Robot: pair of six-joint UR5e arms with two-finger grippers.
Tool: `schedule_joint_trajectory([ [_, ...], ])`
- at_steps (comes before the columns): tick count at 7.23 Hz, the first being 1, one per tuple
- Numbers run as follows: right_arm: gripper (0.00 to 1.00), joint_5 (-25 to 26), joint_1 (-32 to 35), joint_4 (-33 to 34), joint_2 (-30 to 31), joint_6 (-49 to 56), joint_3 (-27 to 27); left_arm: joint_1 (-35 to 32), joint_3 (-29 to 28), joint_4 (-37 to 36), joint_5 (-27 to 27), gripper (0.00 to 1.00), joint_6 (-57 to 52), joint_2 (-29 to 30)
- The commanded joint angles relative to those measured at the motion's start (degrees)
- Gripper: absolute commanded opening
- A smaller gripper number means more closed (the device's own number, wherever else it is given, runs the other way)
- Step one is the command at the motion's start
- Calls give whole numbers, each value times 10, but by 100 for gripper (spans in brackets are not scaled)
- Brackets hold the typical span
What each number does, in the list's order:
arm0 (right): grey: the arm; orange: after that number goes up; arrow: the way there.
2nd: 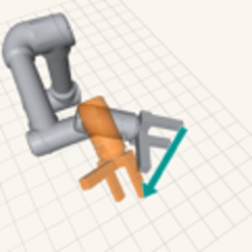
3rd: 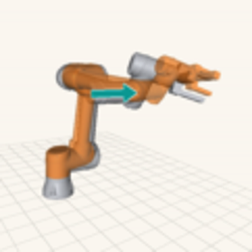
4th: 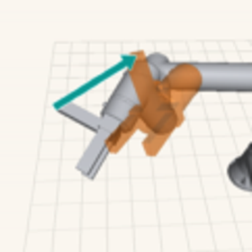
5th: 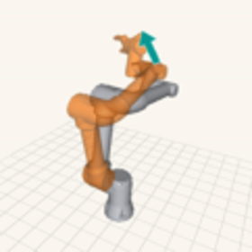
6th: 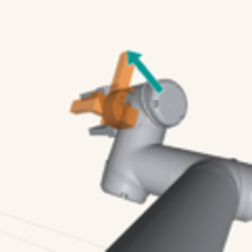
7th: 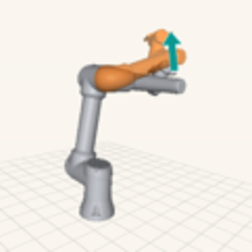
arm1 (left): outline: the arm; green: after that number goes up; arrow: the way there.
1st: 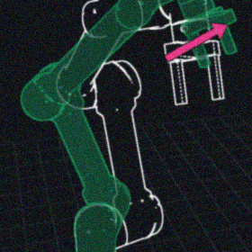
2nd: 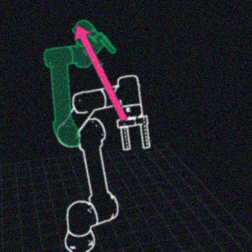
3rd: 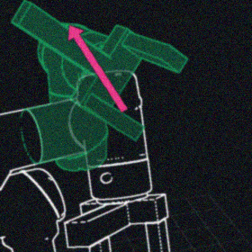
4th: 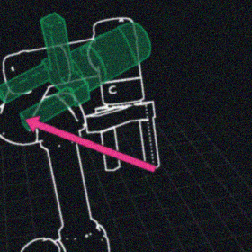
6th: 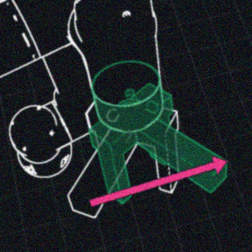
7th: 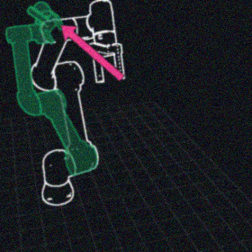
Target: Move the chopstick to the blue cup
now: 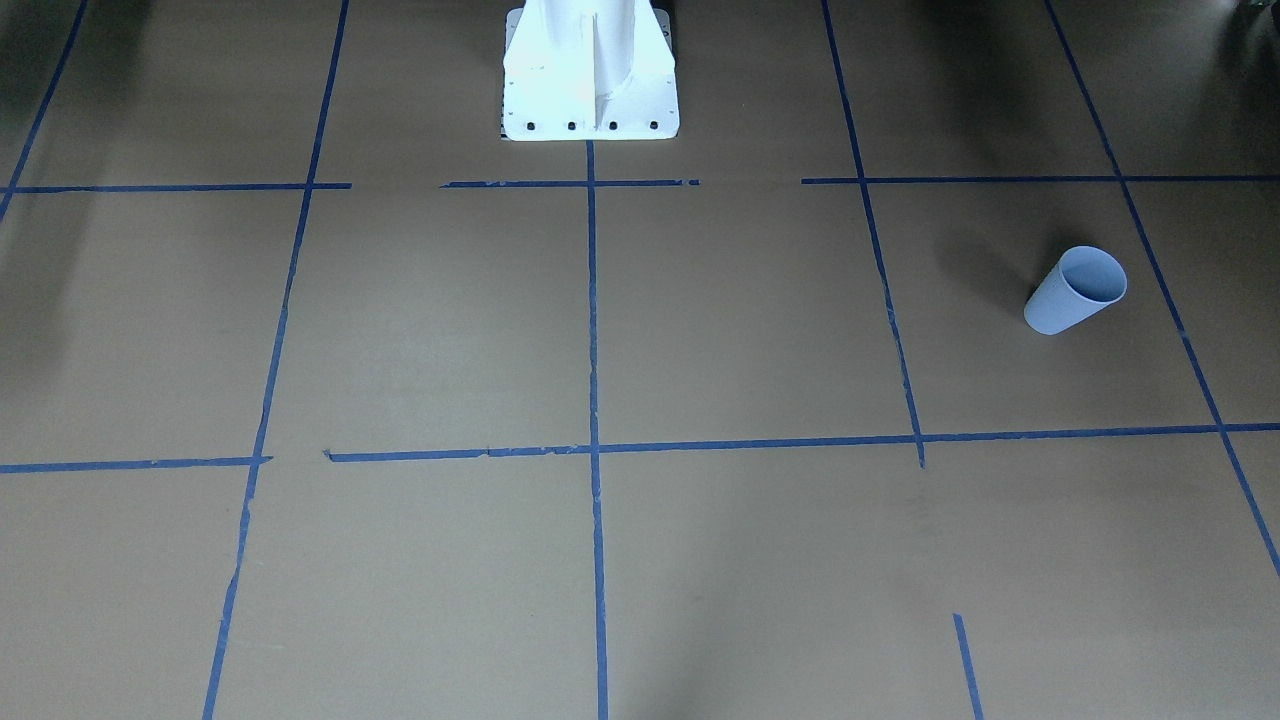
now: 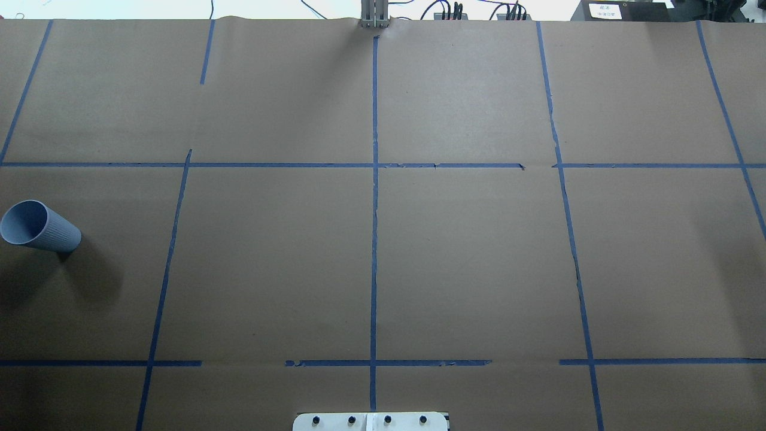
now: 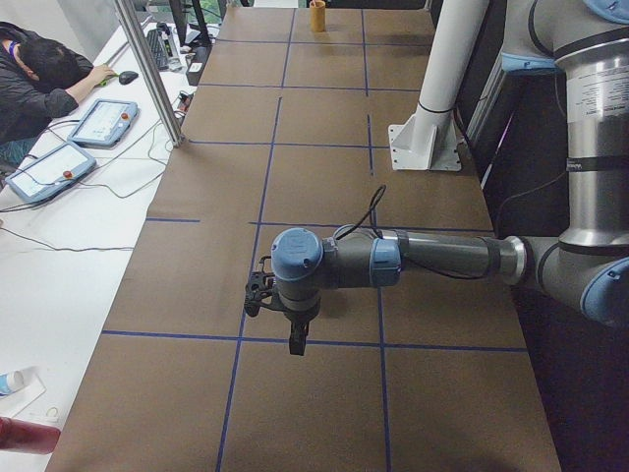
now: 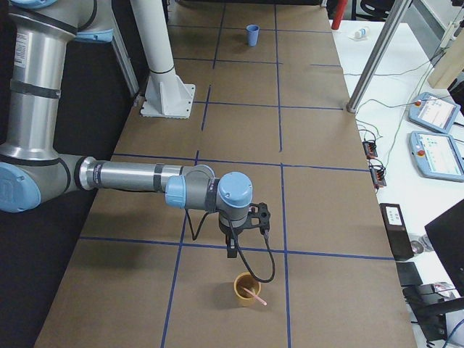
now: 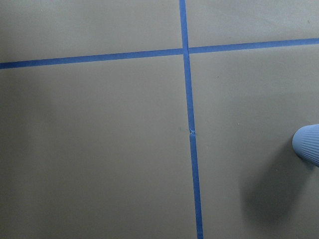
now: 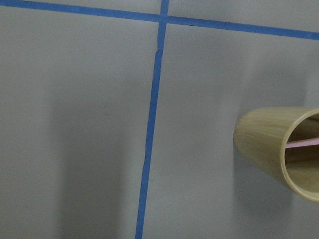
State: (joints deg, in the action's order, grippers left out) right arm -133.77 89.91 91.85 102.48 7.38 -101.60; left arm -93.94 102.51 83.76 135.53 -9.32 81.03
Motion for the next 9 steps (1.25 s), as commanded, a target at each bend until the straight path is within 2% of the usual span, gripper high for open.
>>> schedule_joint_trajectory([
  [1, 100, 0, 0, 0, 0, 0, 0, 4, -1, 0, 0, 100, 0, -1],
  [3, 100, 0, -1, 0, -1, -1, 0, 6, 12, -1, 1, 100, 0, -1],
  [5, 100, -1, -2, -1, -2, -1, -1, 38, 14, 0, -3, 100, 5, 13],
  [7, 100, -1, -3, -2, -4, -1, -3, 39, 11, 51, -4, 100, 7, 46],
  [9, 100, -1, -3, -2, -4, -1, -3, 41, -13, 64, 2, 100, -1, 55],
])
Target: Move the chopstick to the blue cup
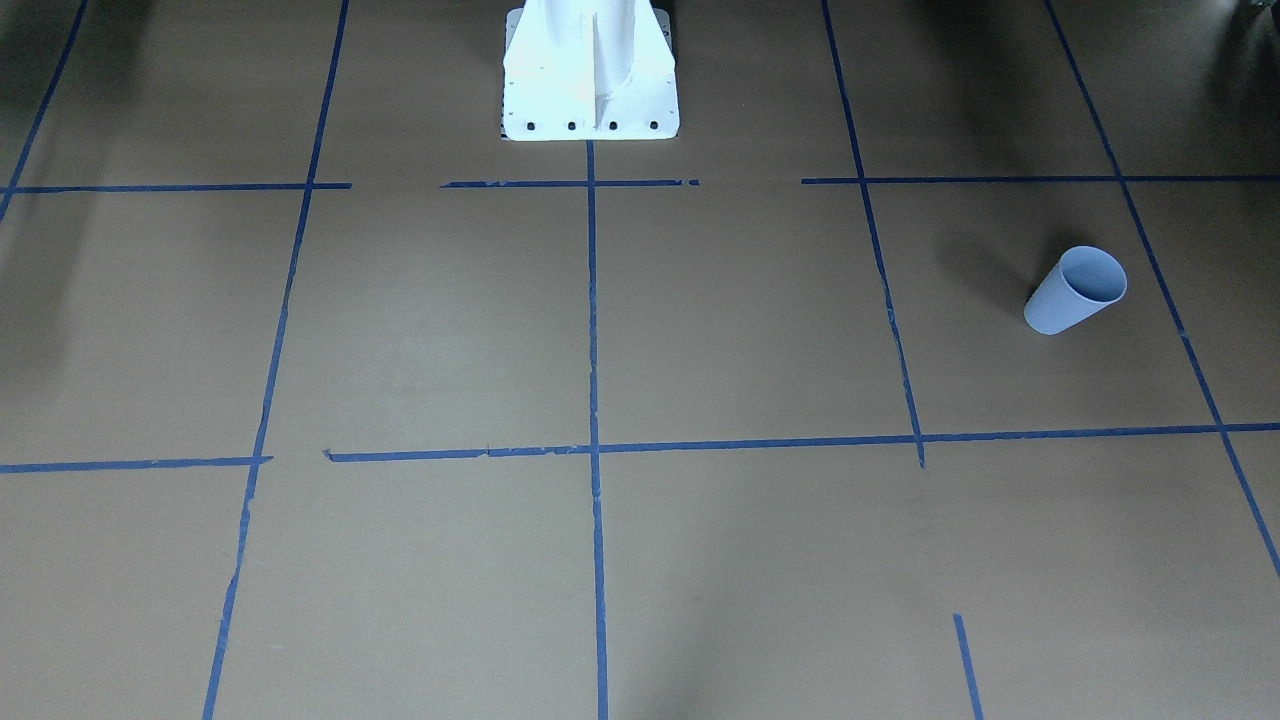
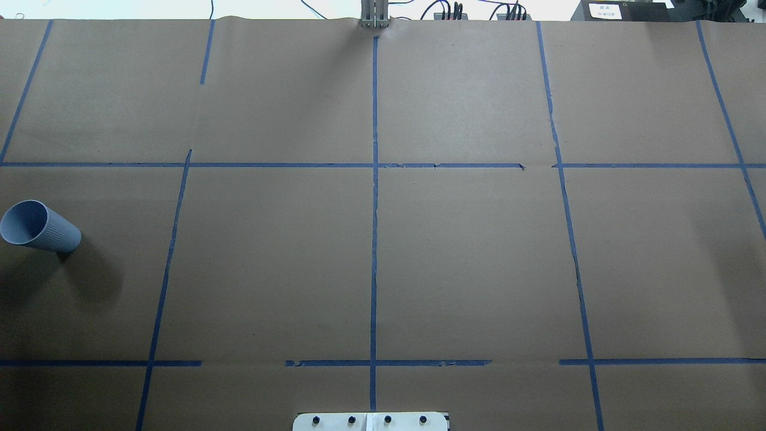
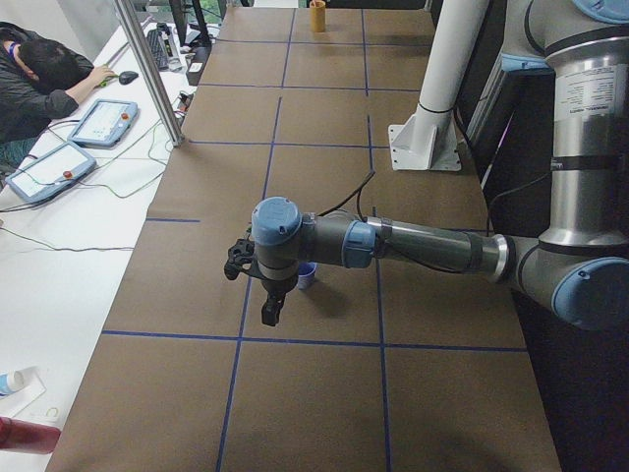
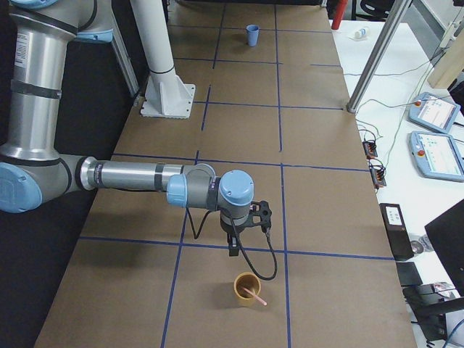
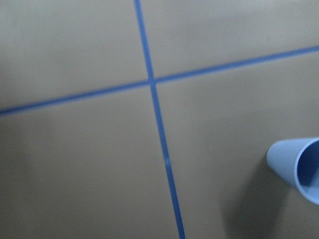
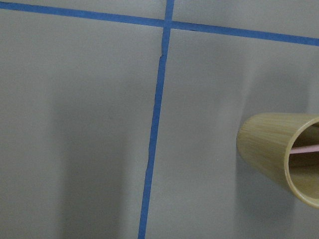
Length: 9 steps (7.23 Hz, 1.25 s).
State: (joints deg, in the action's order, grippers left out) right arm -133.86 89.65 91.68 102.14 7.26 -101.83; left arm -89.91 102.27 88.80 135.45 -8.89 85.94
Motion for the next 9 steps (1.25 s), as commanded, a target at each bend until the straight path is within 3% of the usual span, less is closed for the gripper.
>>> schedule_joint_trajectory([
  [1, 100, -1, 0, 0, 0, 0, -1, 4, -8, 30, 3, 100, -4, 5],
  [3, 100, -8, 0, 1, 0, 0, 0, 81, 0, 49, 53, 100, 103, 5],
  [4, 100, -8, 0, 1, 0, 0, 0, 104, 2, 68, 54, 100, 148, 2],
  [7, 100, -8, -1, 1, 0, 0, 1, 205, -19, 239, -17, 100, 369, -21],
  [9, 100, -8, -1, 1, 0, 0, 1, 225, -39, 266, -23, 100, 382, -21],
])
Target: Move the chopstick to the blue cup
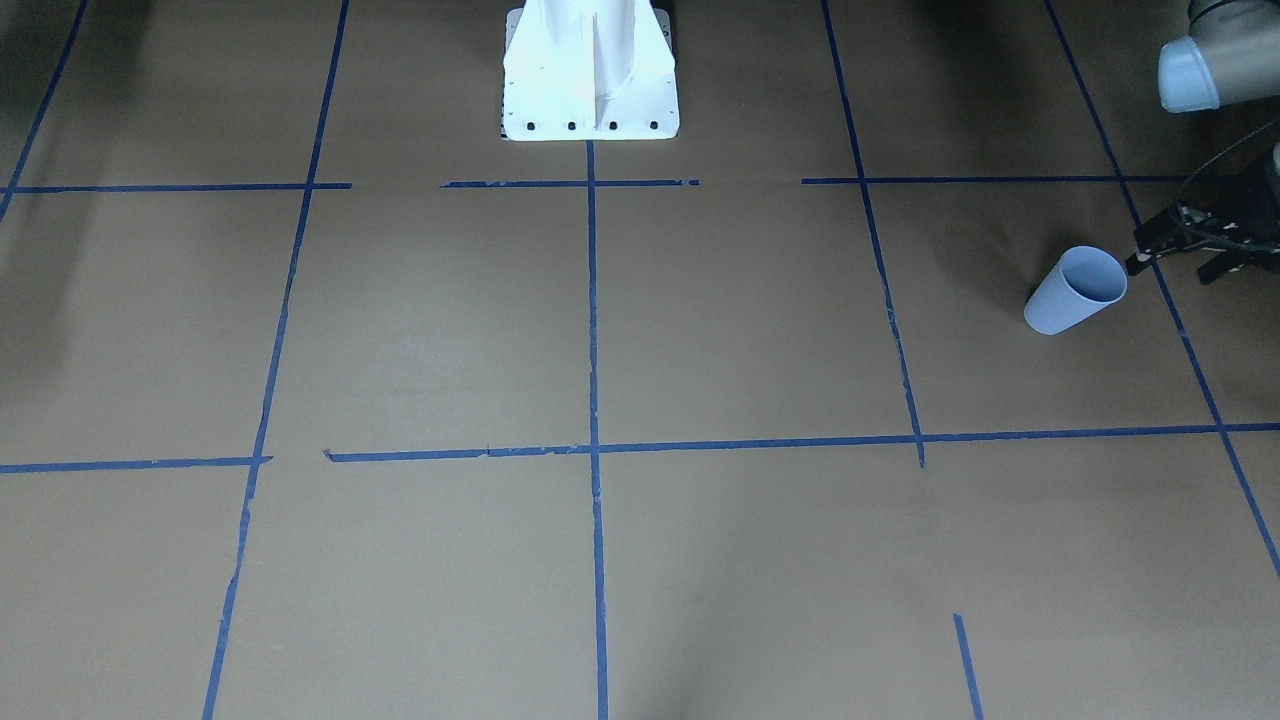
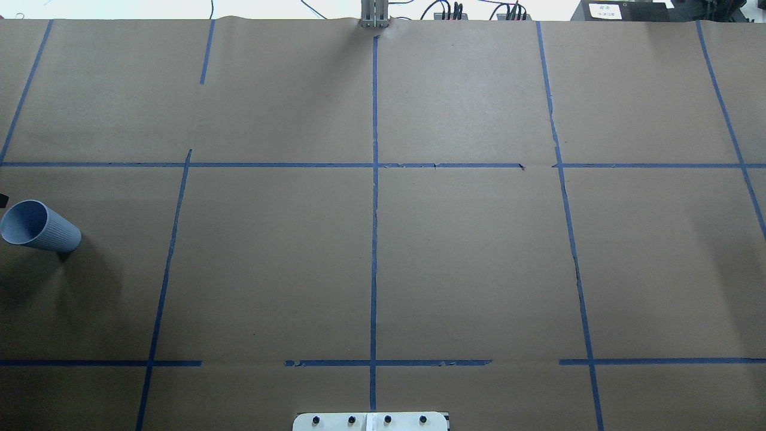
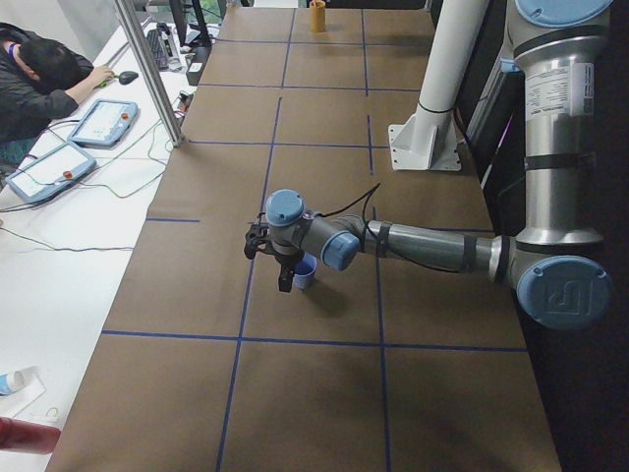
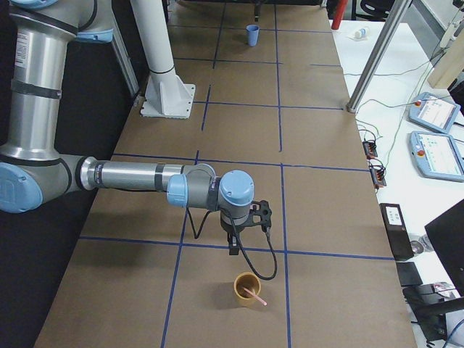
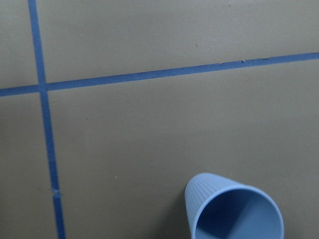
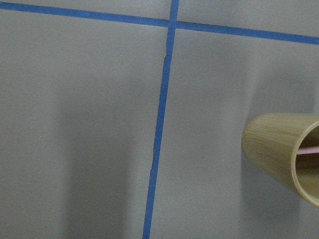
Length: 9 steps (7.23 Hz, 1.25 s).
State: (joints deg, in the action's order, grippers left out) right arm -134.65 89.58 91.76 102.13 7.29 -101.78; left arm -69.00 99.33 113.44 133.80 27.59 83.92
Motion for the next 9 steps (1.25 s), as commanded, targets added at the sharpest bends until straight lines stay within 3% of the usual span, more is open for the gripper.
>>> schedule_joint_trajectory([
  [1, 100, 0, 0, 0, 0, 0, 0, 27, -12, 22, -6, 100, 19, -1],
  [5, 100, 1, 0, 0, 0, 0, 2, 76, -22, 22, -50, 100, 36, 0],
  [6, 100, 1, 0, 0, 0, 0, 2, 78, -22, 22, -61, 90, 36, 0],
  [8, 100, 1, 0, 0, 0, 0, 2, 85, -24, 21, -62, 22, 61, 3],
  [9, 100, 1, 0, 0, 0, 0, 2, 86, -24, 21, -61, 9, 60, 5],
])
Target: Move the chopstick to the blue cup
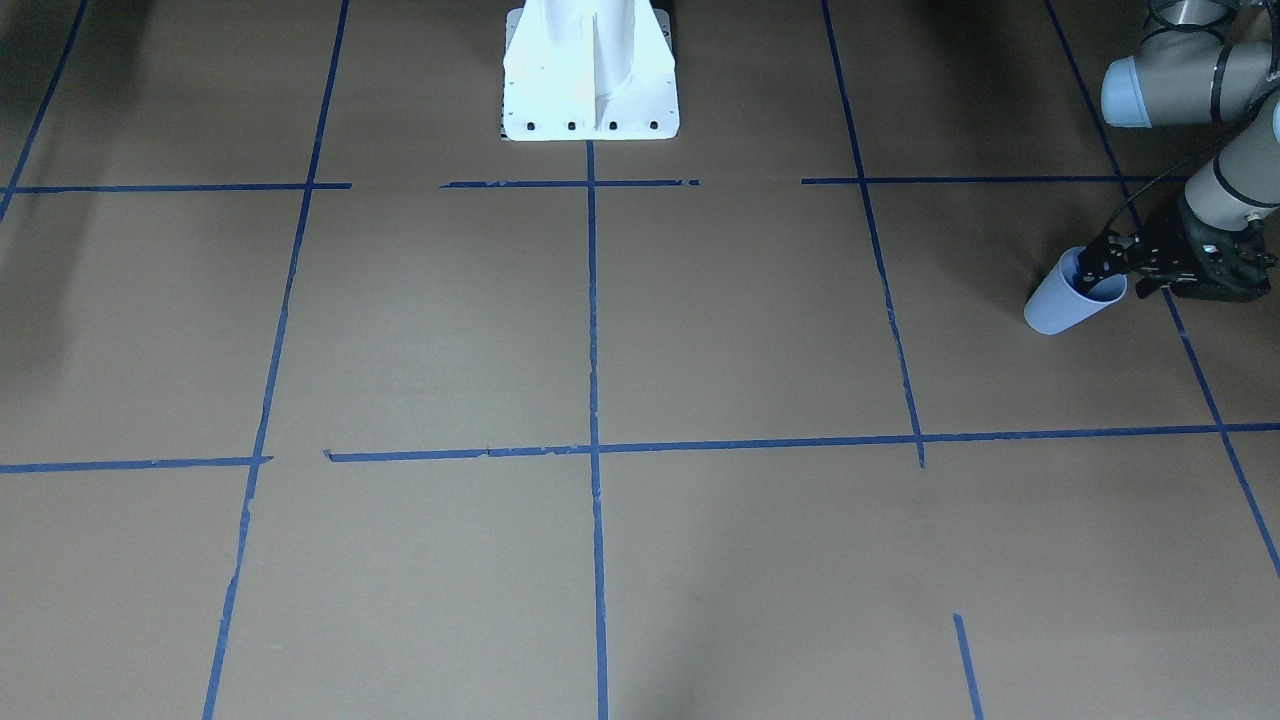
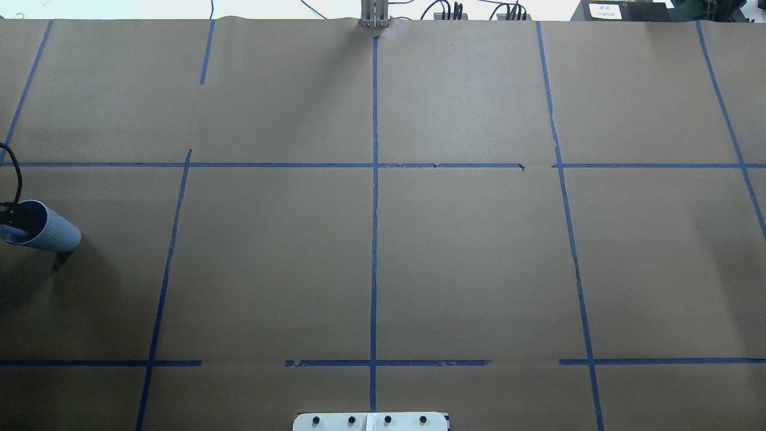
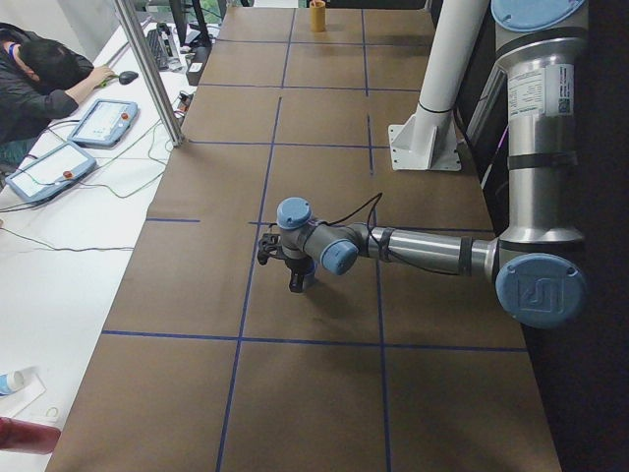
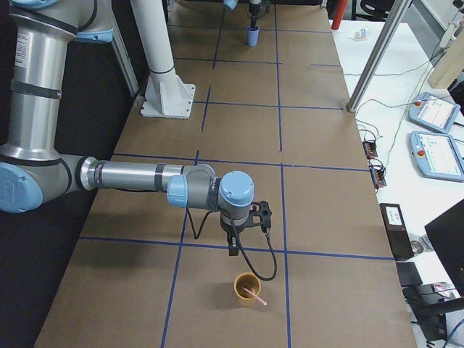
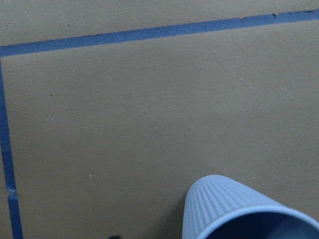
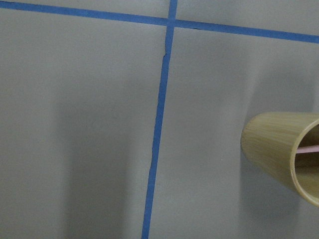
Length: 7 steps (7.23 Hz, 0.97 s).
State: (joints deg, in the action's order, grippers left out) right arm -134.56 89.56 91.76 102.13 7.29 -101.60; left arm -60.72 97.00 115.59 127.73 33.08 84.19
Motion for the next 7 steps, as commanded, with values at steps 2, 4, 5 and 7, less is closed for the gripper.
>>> schedule_joint_trajectory([
  [2, 100, 0, 0, 0, 0, 0, 0, 4, 0, 1, 0, 8, 6, 4],
  [4, 100, 0, 0, 0, 0, 0, 0, 3, 14, -2, 8, 7, 9, 14],
  [5, 100, 0, 0, 0, 0, 0, 0, 3, 33, -7, 12, 7, 26, 25],
  [7, 100, 0, 0, 0, 0, 0, -1, 15, 57, -7, 15, 7, 113, 61],
])
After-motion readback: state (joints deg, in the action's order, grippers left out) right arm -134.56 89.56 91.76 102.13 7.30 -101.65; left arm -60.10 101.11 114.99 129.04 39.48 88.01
